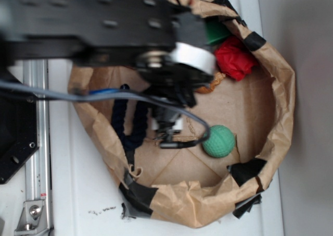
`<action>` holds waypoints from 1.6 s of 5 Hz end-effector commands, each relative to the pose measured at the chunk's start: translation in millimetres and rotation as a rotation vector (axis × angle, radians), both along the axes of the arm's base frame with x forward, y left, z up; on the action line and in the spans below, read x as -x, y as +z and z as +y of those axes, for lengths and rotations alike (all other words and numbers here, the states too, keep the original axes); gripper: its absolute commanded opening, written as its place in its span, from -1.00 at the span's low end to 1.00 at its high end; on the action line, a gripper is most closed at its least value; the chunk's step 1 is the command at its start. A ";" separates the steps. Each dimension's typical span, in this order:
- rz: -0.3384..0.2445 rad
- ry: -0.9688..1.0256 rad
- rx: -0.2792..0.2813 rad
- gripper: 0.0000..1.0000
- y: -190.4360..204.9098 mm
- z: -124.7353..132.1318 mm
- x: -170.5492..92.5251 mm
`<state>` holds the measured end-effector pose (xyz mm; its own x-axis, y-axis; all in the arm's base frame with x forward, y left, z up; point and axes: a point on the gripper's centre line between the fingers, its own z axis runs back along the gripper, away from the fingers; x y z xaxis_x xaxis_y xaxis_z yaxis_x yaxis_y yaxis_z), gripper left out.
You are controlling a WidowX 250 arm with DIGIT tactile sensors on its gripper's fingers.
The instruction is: Grab the shell.
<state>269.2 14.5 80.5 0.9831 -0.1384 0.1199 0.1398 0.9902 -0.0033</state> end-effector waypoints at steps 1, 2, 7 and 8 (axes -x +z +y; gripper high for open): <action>-0.019 0.047 -0.060 1.00 -31.1 36.4 -45.7; 0.014 0.032 -0.006 1.00 -41.2 36.4 -44.1; 0.118 -0.017 0.078 -1.00 -59.3 -37.8 7.0; 0.110 -0.012 0.061 -1.00 -55.7 -41.1 5.2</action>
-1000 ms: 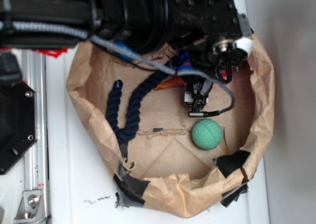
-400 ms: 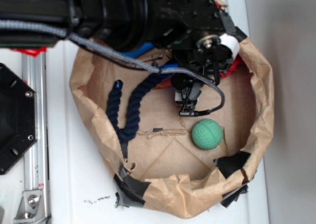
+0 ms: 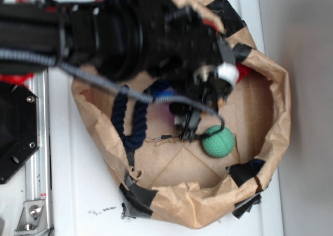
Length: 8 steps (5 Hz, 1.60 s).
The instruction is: Grab the shell.
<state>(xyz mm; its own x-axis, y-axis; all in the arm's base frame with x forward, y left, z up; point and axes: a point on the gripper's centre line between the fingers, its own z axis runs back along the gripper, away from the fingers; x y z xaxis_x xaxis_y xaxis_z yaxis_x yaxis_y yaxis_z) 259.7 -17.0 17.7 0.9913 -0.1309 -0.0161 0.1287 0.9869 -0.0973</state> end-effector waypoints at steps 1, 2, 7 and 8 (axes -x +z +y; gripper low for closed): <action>-0.070 -0.002 -0.007 -1.00 27.1 -16.6 -2.8; -0.143 0.034 -0.023 -1.00 69.6 -14.5 2.6; -0.086 0.558 0.106 1.00 76.3 12.8 -44.1; -0.072 0.808 0.134 1.00 76.6 17.5 -42.4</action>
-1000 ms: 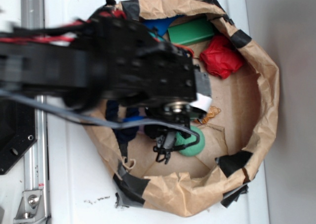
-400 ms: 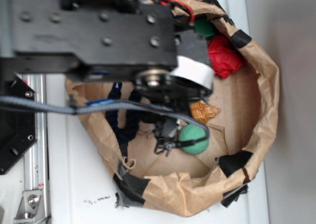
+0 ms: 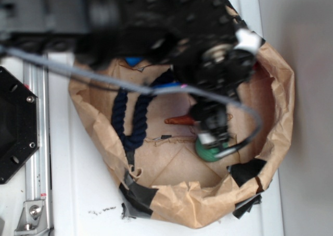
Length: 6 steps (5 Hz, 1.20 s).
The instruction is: Grab the shell.
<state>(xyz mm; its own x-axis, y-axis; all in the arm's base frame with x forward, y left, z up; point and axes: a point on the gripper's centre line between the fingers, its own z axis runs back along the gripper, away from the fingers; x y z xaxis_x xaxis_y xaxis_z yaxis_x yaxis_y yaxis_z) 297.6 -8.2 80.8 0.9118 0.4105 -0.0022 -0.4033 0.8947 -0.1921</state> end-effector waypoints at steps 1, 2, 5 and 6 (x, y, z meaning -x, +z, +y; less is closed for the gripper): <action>0.017 0.262 -0.003 1.00 -5.5 1.0 -5.6; 0.031 0.205 -0.072 1.00 -27.9 -11.4 -3.0; 0.056 -0.011 0.006 -1.00 -36.6 -21.4 7.8; 0.012 -0.098 -0.007 -1.00 9.9 -9.3 16.5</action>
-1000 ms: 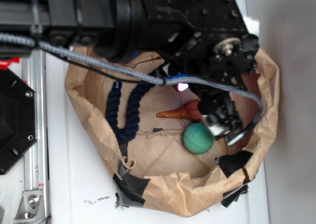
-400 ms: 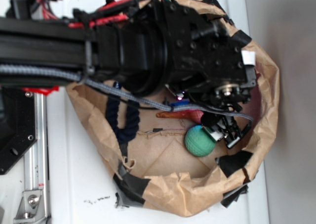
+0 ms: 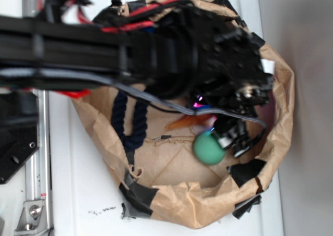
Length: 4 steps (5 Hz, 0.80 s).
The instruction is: Grab the shell.
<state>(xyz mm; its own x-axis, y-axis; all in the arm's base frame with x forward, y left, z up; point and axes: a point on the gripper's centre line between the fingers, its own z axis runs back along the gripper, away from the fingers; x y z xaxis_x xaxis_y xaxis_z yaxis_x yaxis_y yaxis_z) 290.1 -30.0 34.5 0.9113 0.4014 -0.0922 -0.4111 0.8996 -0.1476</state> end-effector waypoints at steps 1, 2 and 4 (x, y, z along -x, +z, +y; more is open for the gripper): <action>-0.169 -0.179 -0.132 -1.00 92.6 21.1 13.9; -0.244 -0.346 -0.229 -1.00 112.1 25.4 8.6; -0.295 -0.308 -0.175 -1.00 133.1 34.3 28.2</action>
